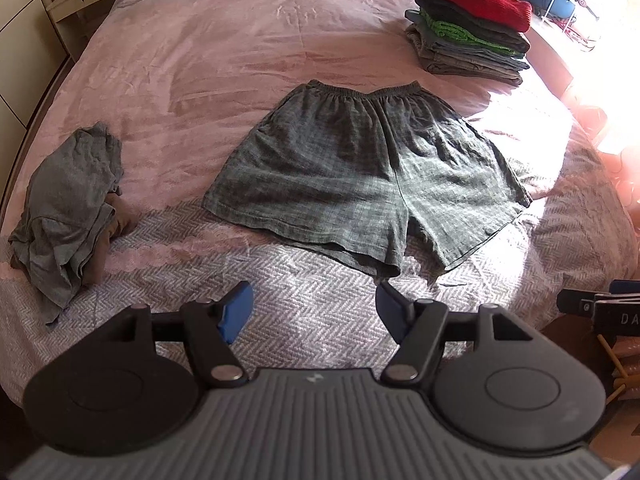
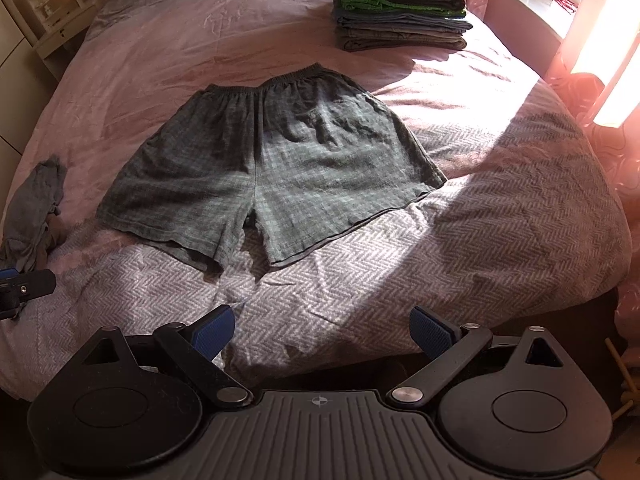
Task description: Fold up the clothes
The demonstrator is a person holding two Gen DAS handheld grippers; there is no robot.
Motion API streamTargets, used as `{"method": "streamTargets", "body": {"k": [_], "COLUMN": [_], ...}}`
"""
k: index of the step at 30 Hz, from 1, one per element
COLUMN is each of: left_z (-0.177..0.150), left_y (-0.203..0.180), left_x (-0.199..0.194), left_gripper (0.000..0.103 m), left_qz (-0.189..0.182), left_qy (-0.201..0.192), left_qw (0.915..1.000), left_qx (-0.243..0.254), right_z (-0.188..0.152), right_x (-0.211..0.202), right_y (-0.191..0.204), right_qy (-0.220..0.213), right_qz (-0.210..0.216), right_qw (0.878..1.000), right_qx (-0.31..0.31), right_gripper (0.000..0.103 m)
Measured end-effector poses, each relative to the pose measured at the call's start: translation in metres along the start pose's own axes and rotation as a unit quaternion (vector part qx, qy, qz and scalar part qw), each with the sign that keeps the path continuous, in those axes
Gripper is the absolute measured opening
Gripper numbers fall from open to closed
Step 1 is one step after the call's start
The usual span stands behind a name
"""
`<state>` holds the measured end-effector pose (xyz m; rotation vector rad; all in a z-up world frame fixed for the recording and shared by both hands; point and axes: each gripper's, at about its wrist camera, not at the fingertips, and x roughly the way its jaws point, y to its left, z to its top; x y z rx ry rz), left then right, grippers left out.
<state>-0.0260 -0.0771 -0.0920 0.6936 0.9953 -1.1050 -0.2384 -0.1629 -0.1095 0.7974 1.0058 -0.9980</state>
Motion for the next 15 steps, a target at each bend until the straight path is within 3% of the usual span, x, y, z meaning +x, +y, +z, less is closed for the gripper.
{"method": "streamTargets", "body": {"k": [15], "left_z": [-0.006], "left_y": [0.024], "left_x": [0.012], "left_gripper": [0.064], "left_qz": [0.03], "left_qy": [0.027], "left_qw": [0.9976], "left_qx": [-0.057], "right_z": [0.016], "right_x": [0.024], "right_y": [0.01], "right_qy": [0.03], "right_qz": [0.011], "right_qw": [0.999], "right_qx": [-0.035], "right_gripper": [0.096]}}
